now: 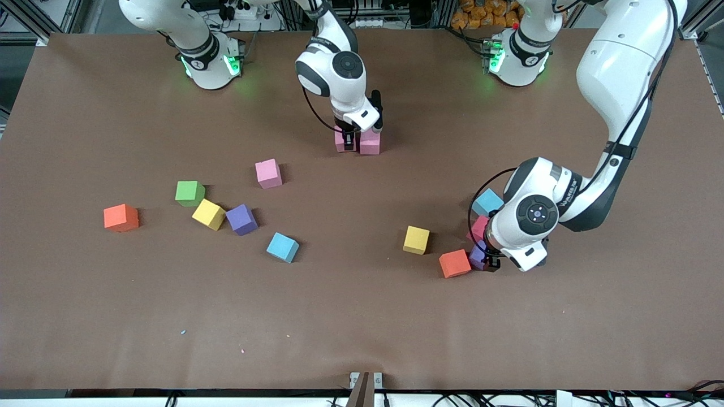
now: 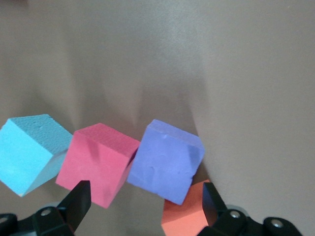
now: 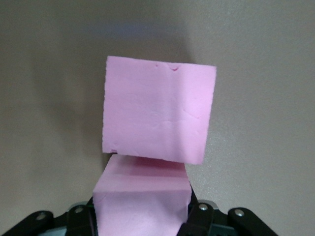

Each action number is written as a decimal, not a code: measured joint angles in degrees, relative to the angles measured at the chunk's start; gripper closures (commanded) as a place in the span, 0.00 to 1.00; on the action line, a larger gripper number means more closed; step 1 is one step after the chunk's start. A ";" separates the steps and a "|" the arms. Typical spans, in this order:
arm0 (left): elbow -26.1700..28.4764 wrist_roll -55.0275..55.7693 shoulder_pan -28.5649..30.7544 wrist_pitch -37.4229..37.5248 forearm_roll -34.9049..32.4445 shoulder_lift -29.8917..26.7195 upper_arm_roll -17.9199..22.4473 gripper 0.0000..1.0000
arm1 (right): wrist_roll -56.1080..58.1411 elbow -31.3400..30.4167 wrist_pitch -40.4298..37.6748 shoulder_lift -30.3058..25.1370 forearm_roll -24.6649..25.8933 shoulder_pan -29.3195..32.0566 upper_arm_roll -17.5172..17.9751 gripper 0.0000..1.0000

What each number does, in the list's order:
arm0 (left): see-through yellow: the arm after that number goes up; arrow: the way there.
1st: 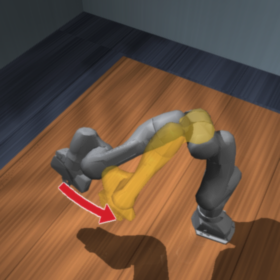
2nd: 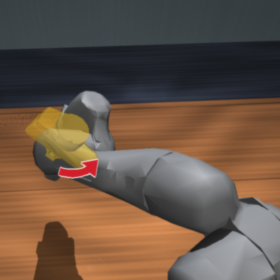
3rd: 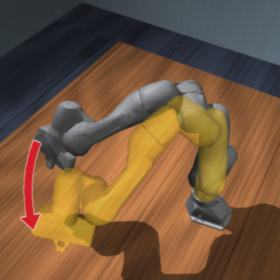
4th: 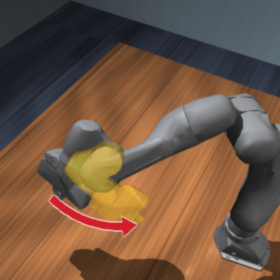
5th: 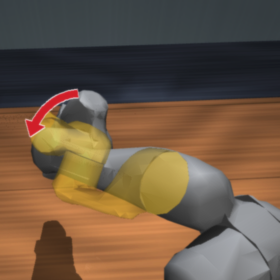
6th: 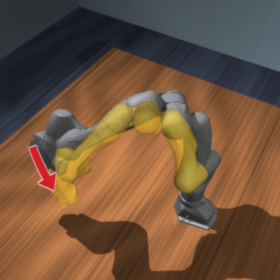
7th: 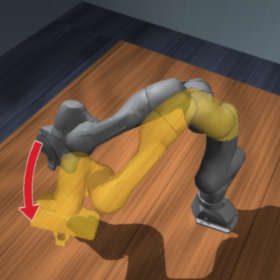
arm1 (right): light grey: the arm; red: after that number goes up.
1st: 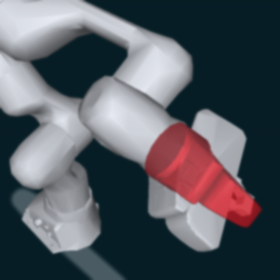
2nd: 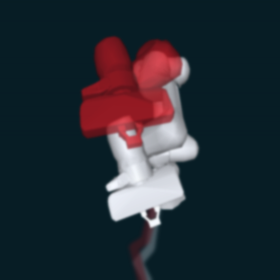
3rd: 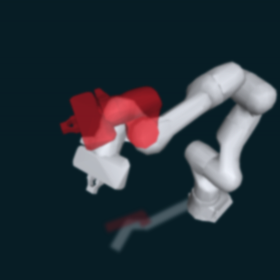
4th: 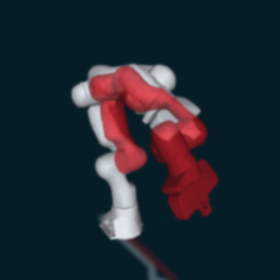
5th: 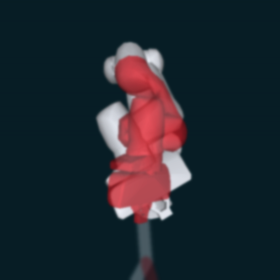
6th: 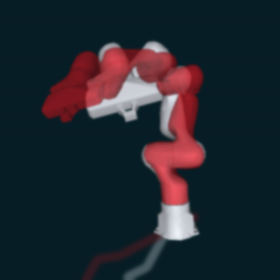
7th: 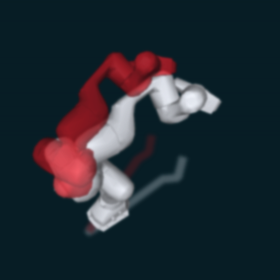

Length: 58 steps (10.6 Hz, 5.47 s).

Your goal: Arrange 11 blocks into digit 3

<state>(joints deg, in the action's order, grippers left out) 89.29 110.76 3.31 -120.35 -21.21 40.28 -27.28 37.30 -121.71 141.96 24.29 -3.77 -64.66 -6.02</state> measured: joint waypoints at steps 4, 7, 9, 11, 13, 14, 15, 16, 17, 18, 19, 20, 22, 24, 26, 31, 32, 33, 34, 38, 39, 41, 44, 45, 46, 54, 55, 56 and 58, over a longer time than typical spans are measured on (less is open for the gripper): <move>-5.15 2.93 -0.15 -2.25 0.06 5.17 0.48 0.00 | -0.04 0.29 0.47 0.44 -0.29 0.00 -0.04 0.89; -6.94 8.76 -0.60 -5.81 0.07 7.02 0.49 0.00 | -0.05 0.78 0.57 0.73 -0.37 0.00 -0.06 0.89; -7.01 12.17 -1.02 -8.10 0.65 7.51 0.48 0.00 | -0.13 1.40 0.61 1.26 -0.39 0.00 -0.06 0.88; -7.04 13.02 -1.11 -9.15 3.81 7.95 0.49 0.00 | -0.38 1.92 0.62 1.69 -0.39 -0.01 -0.05 0.60; -7.07 13.04 -1.16 -9.55 6.05 8.04 0.48 0.00 | -0.49 2.26 0.62 1.88 -0.39 0.00 -0.06 0.00; -7.08 13.28 -1.44 -9.58 6.86 8.04 0.47 0.00 | -0.53 2.47 0.62 1.92 -0.39 -0.01 -0.05 0.00; -7.09 13.93 -1.87 -9.61 7.26 8.04 0.47 0.00 | -0.56 2.78 0.56 1.93 -0.39 -0.01 -0.05 0.00; -7.11 14.74 -2.26 -9.63 7.32 8.04 0.47 0.00 | -0.57 3.09 0.22 1.93 -0.39 -0.01 -0.05 0.00; -7.11 15.38 -2.57 -9.74 7.33 8.11 0.47 0.00 | -0.57 3.62 -0.91 1.84 -0.39 -0.01 -0.06 0.00; -7.11 15.53 -2.81 -10.05 7.33 8.31 0.48 0.00 | -0.57 4.26 -2.68 1.40 -0.40 -0.01 -0.04 0.00; -7.12 15.57 -2.91 -10.46 7.33 8.63 0.49 0.00 | -0.57 4.82 -4.64 0.42 -0.40 -0.02 -0.03 0.00; -7.13 15.57 -2.92 -11.06 7.33 9.14 0.53 0.00 | -0.58 5.15 -6.67 -1.05 -0.40 -0.02 -0.04 0.00; -7.14 15.57 -2.92 -11.83 7.33 10.08 0.58 0.00 | -0.83 5.26 -10.76 -4.65 -0.44 0.17 -0.44 0.00; -7.16 15.57 -2.92 -12.53 7.33 10.66 0.60 0.29 | -1.13 5.19 -13.55 -7.07 -0.46 3.05 -1.10 0.00; -7.17 15.56 -2.93 -12.89 7.33 11.18 0.63 0.52 | -1.39 4.88 -13.90 -7.16 -0.46 8.49 -1.37 0.00; -7.56 15.53 -3.00 -13.03 7.31 11.21 0.68 0.98 | -9.16 1.64 -13.92 -7.09 -0.43 12.94 -1.31 0.00; -7.99 15.51 -3.00 -13.14 7.30 11.12 0.67 1.00 | -14.50 1.08 -14.25 -7.21 -0.44 12.93 -1.36 0.00; -8.38 15.47 -3.01 -13.14 7.28 10.79 0.65 1.00 | -20.92 0.24 -14.58 -7.44 -0.42 13.08 -1.54 0.00; -8.61 15.45 -3.04 -12.59 7.25 10.15 0.54 1.00 | -28.67 -0.93 -14.67 -7.70 -0.43 13.15 -1.64 0.00; -8.54 15.45 -3.51 -6.73 7.24 5.64 -0.72 1.00 | -53.06 -5.41 -17.06 -11.60 -0.41 11.49 -1.35 0.00; -8.23 15.76 -3.91 -4.74 7.24 4.03 -1.38 1.00 | -53.70 -5.81 -17.55 -12.67 -0.41 13.42 -1.50 0.00; -5.58 18.08 -4.76 -1.81 7.24 -0.71 -2.78 1.00 | -51.02 -6.48 -17.66 -13.66 -0.40 19.67 -1.85 0.00; 1.94 23.34 -5.15 -0.86 7.24 -7.45 -4.80 1.00 | -46.97 -7.18 -16.19 -13.50 -0.40 24.80 -2.00 0.00; 3.54 25.54 -5.08 -0.87 7.24 -8.18 -5.84 1.00 | -46.82 -7.35 -15.24 -13.26 -0.40 25.24 -2.00 0.00; 4.91 27.51 -4.98 -0.87 7.24 -8.46 -7.30 1.00 | -46.76 -7.59 -13.88 -12.89 -0.40 25.52 -2.00 0.00; 24.96 41.79 -5.92 -10.88 7.08 -13.93 -18.03 1.00 | -41.69 -8.16 -5.67 -6.37 -0.41 28.15 -2.00 0.00; 27.70 41.97 -5.94 -12.41 7.08 -14.61 -18.65 1.00 | -41.24 -8.16 -5.50 -5.85 -0.41 28.47 -2.00 0.00; 30.02 42.01 -5.91 -13.87 7.08 -14.95 -19.20 1.00 | -41.20 -8.16 -5.43 -5.56 -0.41 28.48 -1.94 0.00; 33.91 42.01 -5.90 -17.15 6.26 -15.27 -20.08 1.00 | -41.20 -8.17 -5.42 -5.49 -0.41 28.48 -1.84 0.00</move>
<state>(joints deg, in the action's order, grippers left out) 123.20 152.77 -2.60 -137.50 -14.95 25.01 -47.36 -3.90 -129.88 136.55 18.81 -4.18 -36.18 -7.86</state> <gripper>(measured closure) 0.441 0.000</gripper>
